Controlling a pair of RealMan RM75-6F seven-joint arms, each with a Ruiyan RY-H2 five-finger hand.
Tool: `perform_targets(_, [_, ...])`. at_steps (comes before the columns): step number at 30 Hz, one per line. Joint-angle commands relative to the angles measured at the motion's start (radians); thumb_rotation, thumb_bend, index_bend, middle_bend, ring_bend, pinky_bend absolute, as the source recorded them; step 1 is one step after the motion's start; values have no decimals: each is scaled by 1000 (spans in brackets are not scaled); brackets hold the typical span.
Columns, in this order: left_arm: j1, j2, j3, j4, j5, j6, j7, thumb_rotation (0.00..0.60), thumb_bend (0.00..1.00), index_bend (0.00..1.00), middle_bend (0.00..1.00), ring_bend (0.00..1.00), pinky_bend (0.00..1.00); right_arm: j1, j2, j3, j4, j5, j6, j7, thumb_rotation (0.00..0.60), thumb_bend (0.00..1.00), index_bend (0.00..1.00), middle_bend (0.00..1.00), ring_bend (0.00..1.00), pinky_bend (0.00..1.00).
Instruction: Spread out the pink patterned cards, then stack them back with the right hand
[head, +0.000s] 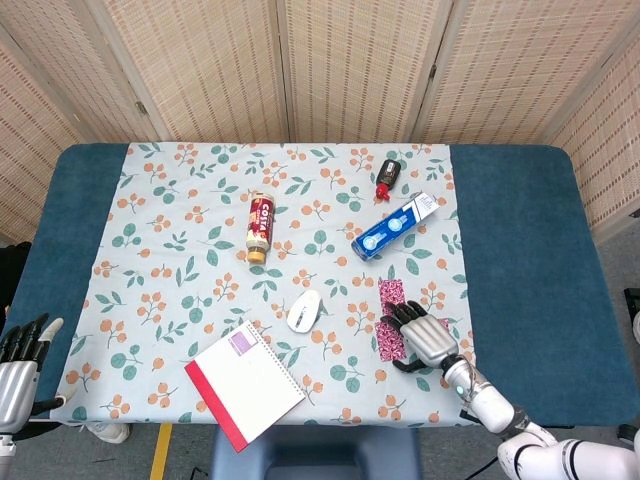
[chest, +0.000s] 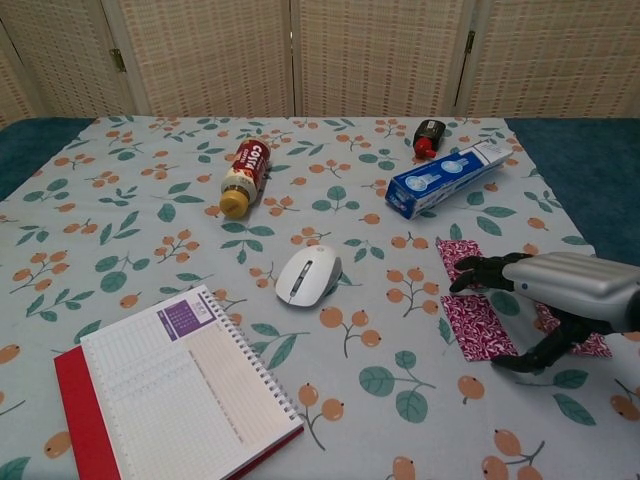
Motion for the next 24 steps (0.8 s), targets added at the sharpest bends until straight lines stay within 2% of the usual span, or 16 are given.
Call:
perform_targets(1, [0,0,0,0,-1,0,0,600,177,101,32,73,0,2,-2,0,3,3,-3,0,425,337,131,29,0,0])
perform_targets(20, [0,-4,1,6,-2,-5,-3,600,178,101,32,73,0,4,-13,-6,16,13,-1,-7,425,336,158,29,0,0])
perform_targets(24, [2,-5,1,10,-3,-4,-7,600,178,101,32,73,0,4,-19,-3,23,18,3,-11,427,336,213,35,0,0])
